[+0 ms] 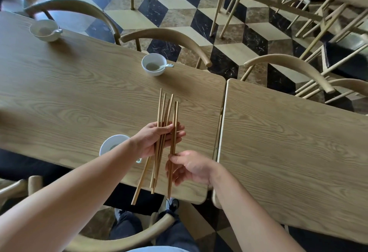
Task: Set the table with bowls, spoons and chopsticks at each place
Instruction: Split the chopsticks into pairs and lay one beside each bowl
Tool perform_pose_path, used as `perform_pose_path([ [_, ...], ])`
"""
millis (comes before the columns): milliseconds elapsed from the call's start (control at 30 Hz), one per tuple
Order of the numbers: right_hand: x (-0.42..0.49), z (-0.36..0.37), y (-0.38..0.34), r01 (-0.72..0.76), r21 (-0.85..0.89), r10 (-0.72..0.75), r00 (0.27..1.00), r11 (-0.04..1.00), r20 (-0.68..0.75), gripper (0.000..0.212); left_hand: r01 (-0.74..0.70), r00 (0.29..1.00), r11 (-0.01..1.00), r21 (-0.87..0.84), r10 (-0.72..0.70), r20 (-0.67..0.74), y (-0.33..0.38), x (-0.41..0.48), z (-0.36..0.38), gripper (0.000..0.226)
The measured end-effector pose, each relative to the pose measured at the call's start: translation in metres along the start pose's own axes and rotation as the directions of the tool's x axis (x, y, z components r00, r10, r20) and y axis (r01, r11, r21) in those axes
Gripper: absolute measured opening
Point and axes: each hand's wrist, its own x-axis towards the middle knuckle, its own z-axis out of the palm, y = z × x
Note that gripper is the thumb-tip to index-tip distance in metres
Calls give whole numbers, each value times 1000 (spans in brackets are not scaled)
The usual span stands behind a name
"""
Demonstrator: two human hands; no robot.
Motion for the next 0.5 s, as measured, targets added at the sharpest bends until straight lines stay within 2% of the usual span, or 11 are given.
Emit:
perform_pose_path([
  [100, -3, 2, -4, -34, 6, 34, 998, 999, 57, 37, -1, 1000, 1000, 3, 1, 14, 1, 0, -2, 29],
  [233, -2, 5, -8, -43, 13, 42, 997, 999, 59, 37, 16, 1000, 999, 28, -17, 14, 4, -1, -5, 33],
  [433, 7, 4, -9, 52, 23, -51, 998, 998, -29, 31, 93, 992, 990, 106, -83, -95, 11, 2, -6, 24],
  [500, 9, 0, -8, 133, -95, -146, 978, 987, -151, 23, 87, 988, 991, 100, -72, -138, 14, 5, -7, 19],
])
